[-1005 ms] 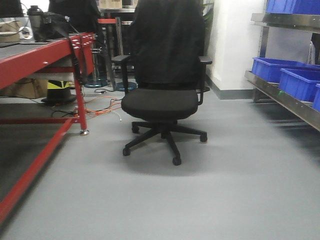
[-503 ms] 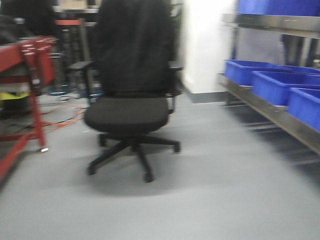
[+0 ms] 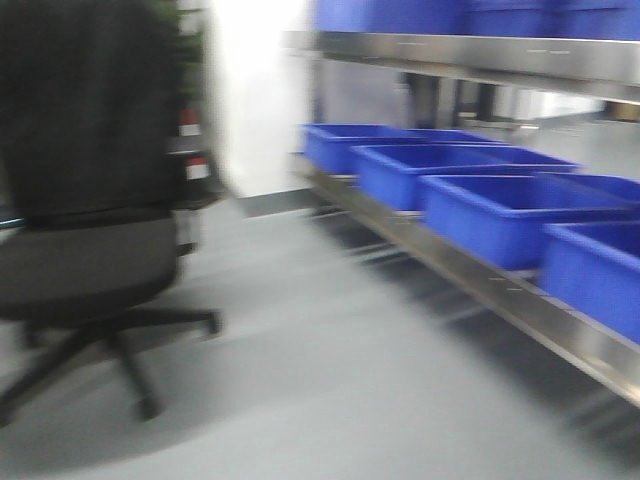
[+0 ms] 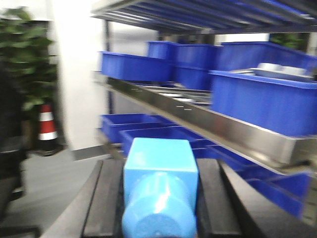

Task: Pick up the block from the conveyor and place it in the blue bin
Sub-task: 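Drive the base away from the conveyor to the blue bin shelf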

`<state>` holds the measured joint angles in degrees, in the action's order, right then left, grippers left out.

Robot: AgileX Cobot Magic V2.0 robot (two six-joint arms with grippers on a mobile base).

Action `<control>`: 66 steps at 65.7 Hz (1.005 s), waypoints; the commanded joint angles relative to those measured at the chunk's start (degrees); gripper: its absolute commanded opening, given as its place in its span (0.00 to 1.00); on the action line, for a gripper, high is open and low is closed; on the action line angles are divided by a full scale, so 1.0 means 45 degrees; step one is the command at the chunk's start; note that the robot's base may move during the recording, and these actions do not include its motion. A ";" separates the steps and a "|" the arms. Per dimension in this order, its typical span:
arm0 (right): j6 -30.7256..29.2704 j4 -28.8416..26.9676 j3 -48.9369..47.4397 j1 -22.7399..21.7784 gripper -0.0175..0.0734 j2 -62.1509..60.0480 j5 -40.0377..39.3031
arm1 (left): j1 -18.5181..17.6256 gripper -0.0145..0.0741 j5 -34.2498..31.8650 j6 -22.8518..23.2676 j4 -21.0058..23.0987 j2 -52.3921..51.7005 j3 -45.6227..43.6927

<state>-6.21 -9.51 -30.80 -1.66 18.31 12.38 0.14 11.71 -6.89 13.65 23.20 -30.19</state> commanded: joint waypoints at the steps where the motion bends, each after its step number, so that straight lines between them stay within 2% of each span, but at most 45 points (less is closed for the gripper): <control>1: -0.0080 0.0100 0.0018 0.0017 0.01 -0.0054 -0.0305 | 0.0034 0.04 -0.0250 -0.0007 0.0050 -0.0058 -0.0011; 66: -0.0080 0.0100 0.0018 0.0017 0.01 -0.0054 -0.0305 | 0.0034 0.04 -0.0250 -0.0007 0.0050 -0.0058 -0.0011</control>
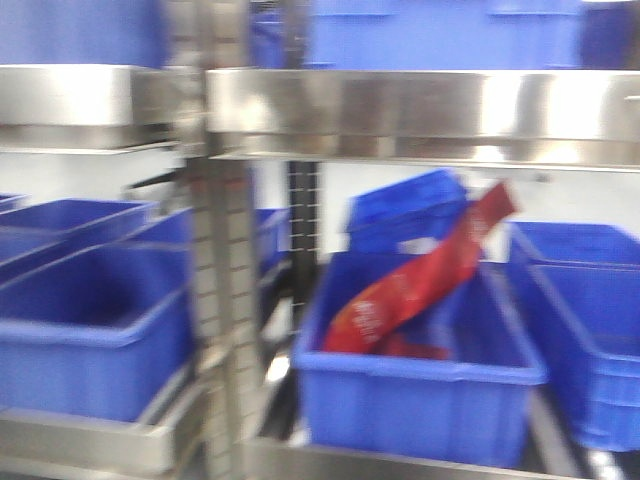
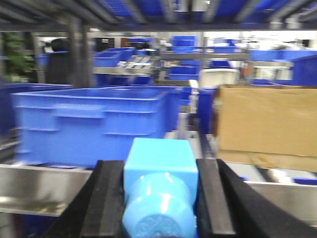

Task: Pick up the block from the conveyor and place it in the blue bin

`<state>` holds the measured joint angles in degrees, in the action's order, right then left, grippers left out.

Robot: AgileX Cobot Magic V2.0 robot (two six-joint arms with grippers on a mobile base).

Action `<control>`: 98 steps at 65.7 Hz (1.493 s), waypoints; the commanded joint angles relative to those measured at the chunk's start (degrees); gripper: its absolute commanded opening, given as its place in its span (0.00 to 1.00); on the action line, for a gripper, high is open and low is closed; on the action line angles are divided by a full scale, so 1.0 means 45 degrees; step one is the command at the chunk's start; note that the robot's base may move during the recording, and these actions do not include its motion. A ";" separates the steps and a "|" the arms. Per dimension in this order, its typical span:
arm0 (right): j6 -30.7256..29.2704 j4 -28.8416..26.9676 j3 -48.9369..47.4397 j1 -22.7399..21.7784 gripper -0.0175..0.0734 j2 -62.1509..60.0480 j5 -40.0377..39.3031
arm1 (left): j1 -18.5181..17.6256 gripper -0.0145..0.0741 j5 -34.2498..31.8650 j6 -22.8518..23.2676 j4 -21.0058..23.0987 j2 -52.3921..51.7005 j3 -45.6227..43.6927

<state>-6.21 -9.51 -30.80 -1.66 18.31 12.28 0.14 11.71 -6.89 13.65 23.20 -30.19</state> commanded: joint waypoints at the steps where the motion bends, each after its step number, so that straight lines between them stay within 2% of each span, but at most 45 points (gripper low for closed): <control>1: -0.0080 0.0100 0.0018 0.0017 0.01 -0.0054 -0.0280 | 0.0034 0.04 -0.0250 -0.0007 0.0050 -0.0058 -0.0011; 98: -0.0080 0.0100 0.0018 0.0017 0.01 -0.0054 -0.0280 | 0.0034 0.04 -0.0250 -0.0007 0.0050 -0.0058 -0.0011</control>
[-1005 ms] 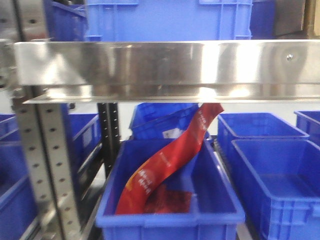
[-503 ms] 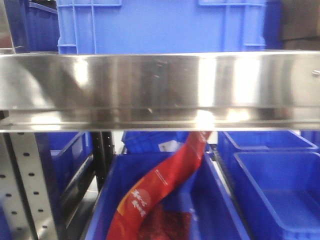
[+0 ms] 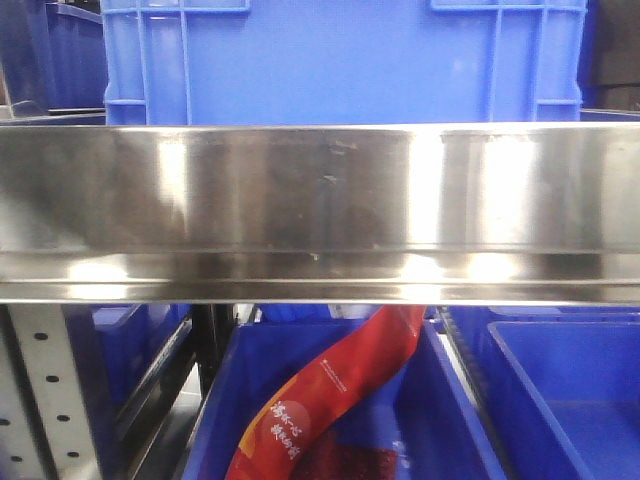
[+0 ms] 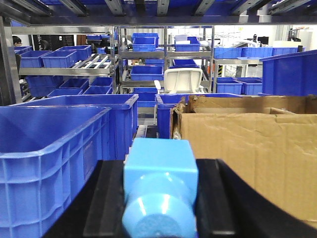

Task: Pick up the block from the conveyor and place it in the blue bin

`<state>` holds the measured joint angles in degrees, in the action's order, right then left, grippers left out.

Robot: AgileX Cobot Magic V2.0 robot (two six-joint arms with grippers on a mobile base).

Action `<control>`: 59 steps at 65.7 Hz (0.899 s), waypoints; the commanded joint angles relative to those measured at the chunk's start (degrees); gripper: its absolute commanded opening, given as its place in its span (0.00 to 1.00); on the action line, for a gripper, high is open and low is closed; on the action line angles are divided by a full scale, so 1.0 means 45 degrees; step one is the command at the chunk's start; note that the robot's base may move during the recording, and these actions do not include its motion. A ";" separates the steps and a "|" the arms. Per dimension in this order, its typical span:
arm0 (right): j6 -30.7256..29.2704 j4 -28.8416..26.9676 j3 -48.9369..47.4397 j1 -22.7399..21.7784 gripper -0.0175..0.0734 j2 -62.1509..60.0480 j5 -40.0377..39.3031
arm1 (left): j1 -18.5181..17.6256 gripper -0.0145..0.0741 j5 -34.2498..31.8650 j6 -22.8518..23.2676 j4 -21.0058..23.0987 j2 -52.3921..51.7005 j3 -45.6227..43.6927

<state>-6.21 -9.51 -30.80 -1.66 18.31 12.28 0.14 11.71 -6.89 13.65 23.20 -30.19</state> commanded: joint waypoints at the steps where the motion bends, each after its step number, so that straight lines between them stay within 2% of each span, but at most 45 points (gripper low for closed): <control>1: -0.0080 0.0100 0.0018 0.0017 0.01 -0.0054 -0.0280 | 0.0034 0.04 -0.0250 -0.0007 0.0050 -0.0058 -0.0011; 43: -0.0080 -0.0098 0.0018 0.0017 0.01 -0.0054 -0.0260 | 0.0034 0.04 -0.0212 -0.0007 0.0050 -0.0057 -0.0011; 50: -0.0080 -0.0177 -0.0011 0.0047 0.01 0.0002 -0.0160 | 0.0034 0.04 -0.0402 -0.0007 0.0342 0.0036 -0.0145; 56: -0.0624 -0.0177 -0.0349 0.0259 0.01 0.0307 -0.0071 | -0.0014 0.04 0.0514 -0.0221 0.0307 0.0562 -0.1017; 59: -0.1019 -0.0177 -0.0626 0.0472 0.01 0.0596 -0.0094 | -0.0187 0.04 0.1323 -0.0666 0.0307 0.0979 -0.1579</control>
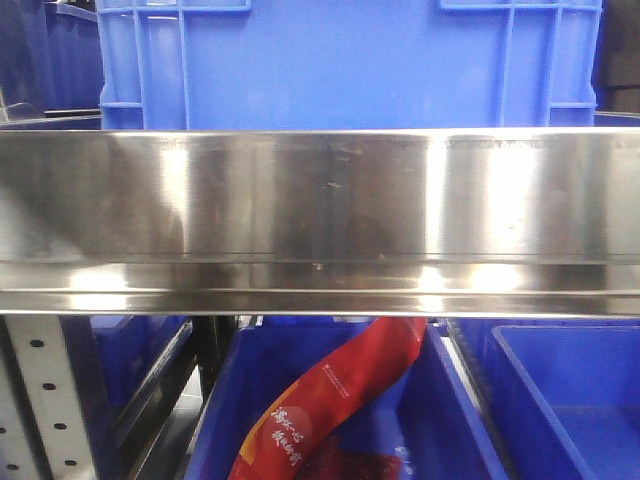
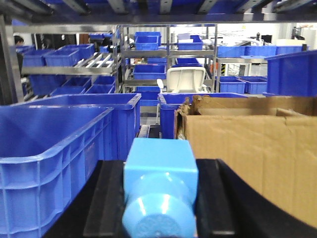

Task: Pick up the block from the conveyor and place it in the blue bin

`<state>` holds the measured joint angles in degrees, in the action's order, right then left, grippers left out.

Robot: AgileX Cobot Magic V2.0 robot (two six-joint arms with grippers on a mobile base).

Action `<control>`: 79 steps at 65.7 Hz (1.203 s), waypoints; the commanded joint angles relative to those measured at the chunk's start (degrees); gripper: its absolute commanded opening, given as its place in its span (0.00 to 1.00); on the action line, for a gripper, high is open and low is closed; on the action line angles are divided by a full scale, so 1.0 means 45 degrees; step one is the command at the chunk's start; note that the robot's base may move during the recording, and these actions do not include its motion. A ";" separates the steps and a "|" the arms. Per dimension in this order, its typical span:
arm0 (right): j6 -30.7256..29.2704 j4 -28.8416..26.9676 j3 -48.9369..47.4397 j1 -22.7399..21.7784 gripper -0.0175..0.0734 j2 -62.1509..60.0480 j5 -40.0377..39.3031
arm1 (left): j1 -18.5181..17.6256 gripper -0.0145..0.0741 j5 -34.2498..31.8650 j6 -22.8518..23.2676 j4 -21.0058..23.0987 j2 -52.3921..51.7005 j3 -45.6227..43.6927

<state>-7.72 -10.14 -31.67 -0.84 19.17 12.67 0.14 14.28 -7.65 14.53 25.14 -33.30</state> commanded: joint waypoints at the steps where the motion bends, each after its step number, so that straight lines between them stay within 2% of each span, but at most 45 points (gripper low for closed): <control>1: -0.0716 -0.0039 -0.0523 0.0377 0.01 0.0508 -0.0203 | -0.0259 0.04 0.0973 -0.0667 0.0111 0.0706 -0.1083; 6: -0.0743 -0.0039 -0.1000 0.0934 0.01 0.1213 -0.0369 | -0.0771 0.04 0.1646 -0.1260 0.0111 0.1692 -0.2099; 10: -0.0743 -0.0039 -0.1265 0.1385 0.01 0.1757 -0.0531 | -0.1245 0.04 0.1648 -0.1510 0.0111 0.2439 -0.2752; 35: -0.0743 -0.0039 -0.4536 0.4546 0.01 0.6809 -0.1677 | -0.5125 0.04 0.0984 -0.1539 0.0062 0.7468 -0.7087; 42: -0.0743 -0.0039 -0.5985 0.5549 0.01 0.8674 -0.1920 | -0.6060 0.04 0.0331 -0.1539 -0.0490 0.9047 -0.8192; 54: -0.0743 -0.0039 -0.7842 0.6533 0.01 1.1256 -0.1897 | -0.6332 0.04 -0.0028 -0.1539 -0.0440 1.1284 -0.9377; 61: -0.0743 -0.0039 -0.8247 0.6673 0.03 1.2181 -0.1837 | -0.6332 0.13 -0.0125 -0.1539 -0.0358 1.1913 -0.9505; 64: -0.0743 -0.0039 -0.8387 0.6673 0.06 1.2492 -0.1724 | -0.6332 0.19 -0.0125 -0.1539 -0.0296 1.2074 -0.9505; 67: -0.0743 -0.0069 -0.8442 0.6673 0.15 1.2685 -0.1461 | -0.6332 0.27 -0.0125 -0.1539 -0.0147 1.2220 -0.9505; 74: -0.0743 -0.0078 -0.8465 0.6673 0.45 1.2808 -0.1224 | -0.6332 0.43 -0.0125 -0.1539 -0.0062 1.2414 -0.9505; 79: -0.0743 -0.0078 -0.8465 0.6673 0.59 1.2808 -0.1224 | -0.6332 0.53 -0.0125 -0.1539 -0.0062 1.2527 -0.9505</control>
<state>-10.84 -10.18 -68.95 28.95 76.99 8.13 -27.93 14.88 -14.34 13.47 81.27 -75.31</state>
